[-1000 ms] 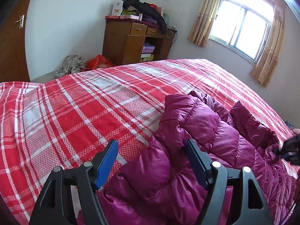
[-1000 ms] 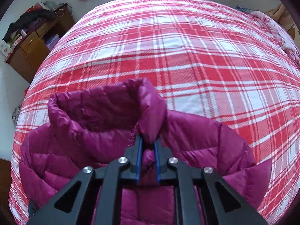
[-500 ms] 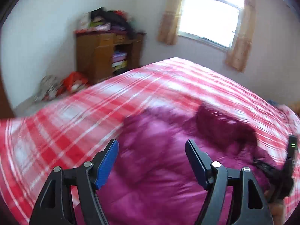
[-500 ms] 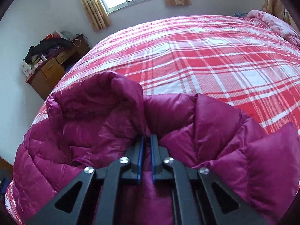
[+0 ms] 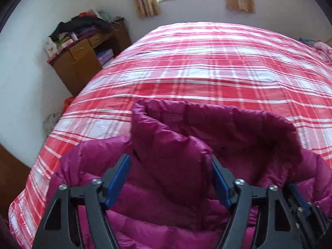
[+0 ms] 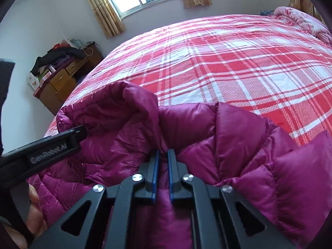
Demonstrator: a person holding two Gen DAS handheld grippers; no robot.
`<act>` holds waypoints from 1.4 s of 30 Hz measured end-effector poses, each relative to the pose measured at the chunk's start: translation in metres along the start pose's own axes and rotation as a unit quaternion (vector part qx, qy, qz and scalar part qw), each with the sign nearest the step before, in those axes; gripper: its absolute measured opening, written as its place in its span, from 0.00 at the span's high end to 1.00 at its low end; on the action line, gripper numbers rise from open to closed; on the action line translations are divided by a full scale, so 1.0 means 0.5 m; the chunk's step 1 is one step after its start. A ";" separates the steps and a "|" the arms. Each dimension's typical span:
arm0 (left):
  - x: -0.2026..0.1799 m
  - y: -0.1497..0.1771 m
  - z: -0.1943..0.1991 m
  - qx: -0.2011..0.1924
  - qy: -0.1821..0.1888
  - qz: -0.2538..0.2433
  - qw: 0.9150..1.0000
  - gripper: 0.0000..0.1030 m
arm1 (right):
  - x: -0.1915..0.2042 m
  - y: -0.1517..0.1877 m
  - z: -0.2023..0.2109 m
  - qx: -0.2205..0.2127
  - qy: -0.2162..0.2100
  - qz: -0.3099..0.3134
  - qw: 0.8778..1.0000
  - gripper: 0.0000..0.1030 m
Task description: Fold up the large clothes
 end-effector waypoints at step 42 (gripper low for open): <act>0.237 0.096 -0.036 0.012 0.104 0.247 0.963 0.70 | 0.026 -0.058 -0.046 0.095 -0.051 0.004 0.994 0.84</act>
Point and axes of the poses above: each gripper's, at about its wrist camera, not at the fingertips, and z roughly against the way its jaws point, x to its left, y to its underside, the point moved 4 cm from there along -z, roughly the way its jaws point, and after that the axes turned 15 degrees about z, right-handed, at the moved point
